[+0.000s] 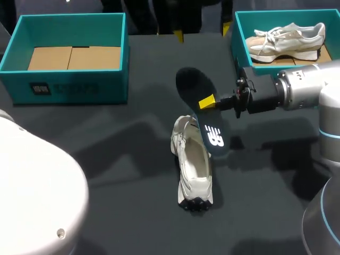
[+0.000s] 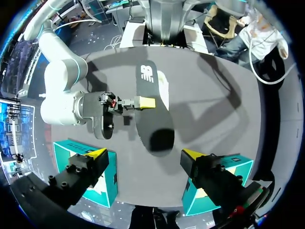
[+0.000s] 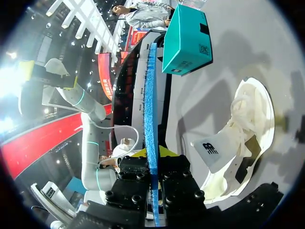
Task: Take the shoe out of the shoebox, open the shoe tongue, remove and reinsert the insole, then place the shoe into the shoebox
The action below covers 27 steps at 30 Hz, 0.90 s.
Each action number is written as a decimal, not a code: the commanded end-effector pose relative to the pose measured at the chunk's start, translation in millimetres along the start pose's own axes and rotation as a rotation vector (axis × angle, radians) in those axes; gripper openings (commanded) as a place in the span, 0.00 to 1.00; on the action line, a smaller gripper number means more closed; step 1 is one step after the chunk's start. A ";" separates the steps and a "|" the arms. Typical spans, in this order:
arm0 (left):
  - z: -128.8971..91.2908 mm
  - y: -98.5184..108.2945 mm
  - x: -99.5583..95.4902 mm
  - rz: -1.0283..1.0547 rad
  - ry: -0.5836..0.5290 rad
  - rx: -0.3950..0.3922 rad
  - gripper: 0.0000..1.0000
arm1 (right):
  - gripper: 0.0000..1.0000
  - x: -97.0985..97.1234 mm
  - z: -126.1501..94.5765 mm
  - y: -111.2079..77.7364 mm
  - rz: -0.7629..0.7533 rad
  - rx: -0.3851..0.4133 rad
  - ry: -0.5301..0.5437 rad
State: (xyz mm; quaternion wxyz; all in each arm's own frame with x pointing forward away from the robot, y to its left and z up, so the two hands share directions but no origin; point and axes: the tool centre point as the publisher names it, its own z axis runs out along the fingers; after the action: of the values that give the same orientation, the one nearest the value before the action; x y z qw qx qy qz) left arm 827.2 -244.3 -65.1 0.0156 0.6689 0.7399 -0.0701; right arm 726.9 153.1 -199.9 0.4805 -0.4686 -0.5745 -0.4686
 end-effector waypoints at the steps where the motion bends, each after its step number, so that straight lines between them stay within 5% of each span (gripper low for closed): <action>1: -2.7 -7.0 40.2 -0.001 -0.240 0.000 1.00 | 0.00 0.2 1.2 -0.6 0.001 -0.002 -0.002; 8: -8.1 -19.8 68.4 0.024 -0.495 0.014 1.00 | 0.00 0.2 1.2 -0.6 0.001 -0.002 -0.002; 22: 15.6 -42.7 96.6 0.086 -0.929 0.017 1.00 | 0.00 0.2 1.2 -0.6 0.001 -0.002 -0.002; 27: 15.6 -42.7 96.6 0.086 -0.929 0.017 1.00 | 0.00 0.2 1.2 -0.6 0.001 -0.002 -0.002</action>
State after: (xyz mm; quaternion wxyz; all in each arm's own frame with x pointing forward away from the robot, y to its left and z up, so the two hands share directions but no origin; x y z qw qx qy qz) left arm 778.5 -165.6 -81.9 0.1864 0.6661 0.6867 -0.2237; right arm 727.0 153.3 -199.9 0.4805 -0.4686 -0.5745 -0.4685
